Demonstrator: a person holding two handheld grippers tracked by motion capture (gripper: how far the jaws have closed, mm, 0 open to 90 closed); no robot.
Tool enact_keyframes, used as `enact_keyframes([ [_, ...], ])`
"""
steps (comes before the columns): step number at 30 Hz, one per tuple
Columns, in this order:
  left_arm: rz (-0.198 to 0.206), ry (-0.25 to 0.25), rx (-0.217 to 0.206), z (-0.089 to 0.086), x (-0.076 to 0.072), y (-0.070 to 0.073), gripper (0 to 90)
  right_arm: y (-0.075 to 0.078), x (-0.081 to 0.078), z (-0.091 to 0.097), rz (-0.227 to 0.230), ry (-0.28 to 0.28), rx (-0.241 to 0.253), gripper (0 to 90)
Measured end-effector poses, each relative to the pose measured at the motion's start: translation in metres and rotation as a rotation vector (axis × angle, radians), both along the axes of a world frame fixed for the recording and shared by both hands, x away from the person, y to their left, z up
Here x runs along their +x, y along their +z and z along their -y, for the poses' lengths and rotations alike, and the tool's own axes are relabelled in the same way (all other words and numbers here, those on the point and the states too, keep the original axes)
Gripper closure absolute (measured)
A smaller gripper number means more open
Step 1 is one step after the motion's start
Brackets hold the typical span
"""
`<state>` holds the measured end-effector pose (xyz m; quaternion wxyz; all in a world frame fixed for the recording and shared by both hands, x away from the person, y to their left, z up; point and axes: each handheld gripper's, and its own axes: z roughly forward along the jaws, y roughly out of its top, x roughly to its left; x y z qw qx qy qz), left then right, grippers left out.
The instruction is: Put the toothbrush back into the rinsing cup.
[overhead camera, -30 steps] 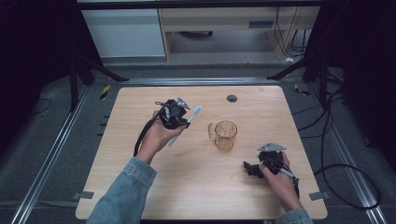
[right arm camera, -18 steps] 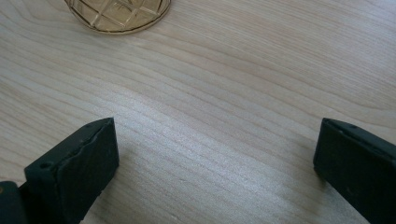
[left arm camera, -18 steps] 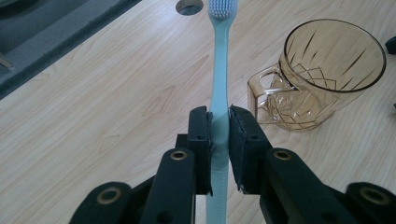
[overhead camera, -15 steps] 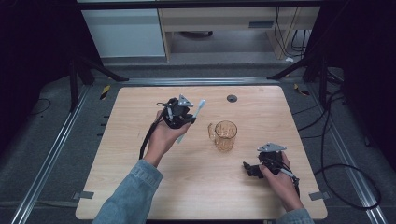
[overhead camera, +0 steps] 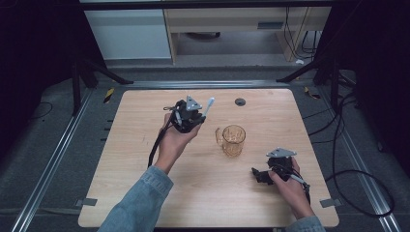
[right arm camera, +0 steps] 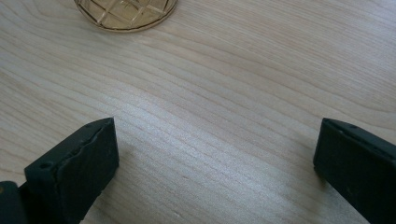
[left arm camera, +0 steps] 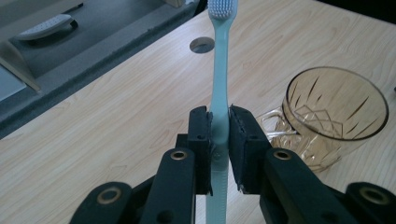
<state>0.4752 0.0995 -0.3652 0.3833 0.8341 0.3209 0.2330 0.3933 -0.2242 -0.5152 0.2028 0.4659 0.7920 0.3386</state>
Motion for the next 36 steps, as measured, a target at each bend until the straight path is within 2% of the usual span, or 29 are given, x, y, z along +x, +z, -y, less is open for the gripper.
enact_keyframes([
  [3, 0.009, -0.001, -0.009, 0.002, 0.000, 0.000, 78.6, 0.000, 0.000, 0.000, 0.000, 0.000, 0.000, 0.4],
  [5, 0.015, -0.006, -0.037, 0.003, -0.001, 0.000, 78.6, 0.000, 0.000, 0.000, 0.000, 0.000, 0.000, 0.4],
  [10, 0.038, -0.002, -0.069, 0.005, -0.002, 0.000, 78.6, 0.000, 0.000, 0.000, 0.000, 0.000, -0.001, 0.4],
  [11, 0.053, 0.005, -0.089, 0.005, -0.003, 0.001, 78.6, 0.000, 0.000, 0.000, 0.000, 0.000, 0.000, 0.4],
  [20, 0.103, 0.008, -0.130, 0.006, -0.007, 0.000, 78.6, 0.000, 0.000, 0.000, -0.001, 0.004, -0.002, 0.4],
  [25, 0.148, 0.009, -0.167, 0.006, -0.011, -0.001, 78.6, 0.000, 0.000, 0.000, -0.001, 0.004, -0.003, 0.4],
  [36, 0.169, -0.005, -0.208, 0.007, -0.015, -0.008, 78.6, 0.000, 0.000, 0.000, -0.001, 0.005, -0.002, 0.4],
])
